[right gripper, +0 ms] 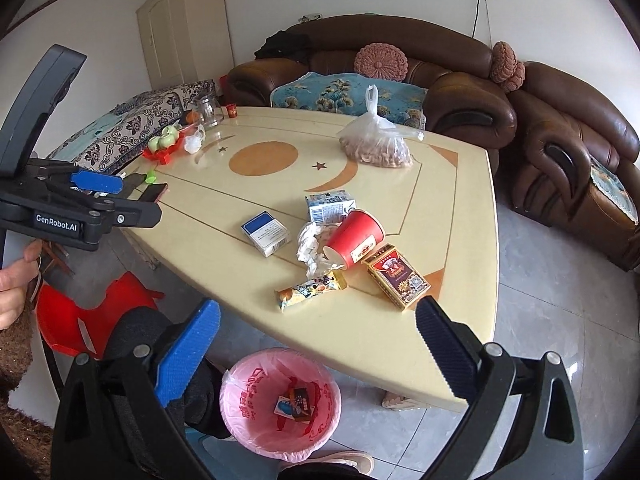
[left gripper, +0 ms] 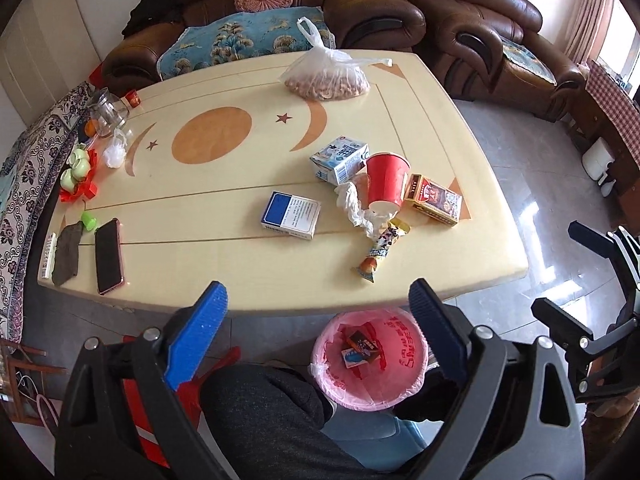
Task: Collect trash
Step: 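Move both tools back over the table, then grasp the blue cigarette pack with the left tool while the right tool grasps the card box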
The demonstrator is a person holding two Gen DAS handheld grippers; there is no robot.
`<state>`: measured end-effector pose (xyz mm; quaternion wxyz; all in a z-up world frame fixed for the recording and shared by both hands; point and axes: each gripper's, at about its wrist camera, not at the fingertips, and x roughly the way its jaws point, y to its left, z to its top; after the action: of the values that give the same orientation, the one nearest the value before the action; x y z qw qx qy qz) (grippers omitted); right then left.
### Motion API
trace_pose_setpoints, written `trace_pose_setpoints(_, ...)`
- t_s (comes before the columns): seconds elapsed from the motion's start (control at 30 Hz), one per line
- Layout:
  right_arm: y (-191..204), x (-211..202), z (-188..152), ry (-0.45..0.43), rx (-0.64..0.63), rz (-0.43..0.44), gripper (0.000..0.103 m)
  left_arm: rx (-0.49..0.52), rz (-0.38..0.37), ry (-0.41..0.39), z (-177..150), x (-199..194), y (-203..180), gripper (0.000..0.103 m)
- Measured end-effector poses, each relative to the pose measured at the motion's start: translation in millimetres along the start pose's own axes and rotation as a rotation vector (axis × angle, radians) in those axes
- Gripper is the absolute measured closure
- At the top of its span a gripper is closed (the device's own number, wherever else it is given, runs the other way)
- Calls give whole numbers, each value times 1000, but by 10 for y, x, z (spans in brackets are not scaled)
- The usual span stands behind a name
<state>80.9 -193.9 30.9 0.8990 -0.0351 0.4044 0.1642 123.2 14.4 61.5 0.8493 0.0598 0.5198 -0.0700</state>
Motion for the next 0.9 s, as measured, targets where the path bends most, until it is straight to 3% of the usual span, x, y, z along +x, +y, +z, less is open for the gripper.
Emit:
trace_pose_setpoints(0.23, -287, 300, 75, 45, -22, -3, 7, -90, -26, 89, 173, 376, 89, 13)
trace_pose_setpoints(0.47, -599, 692, 248, 121, -31, 69, 7, -220, -68, 183, 356, 749, 177, 13)
trace_pose_setpoints(0.9, -944, 1544, 434, 302, -175, 172, 7, -531, -33, 236, 621, 1418, 381, 13)
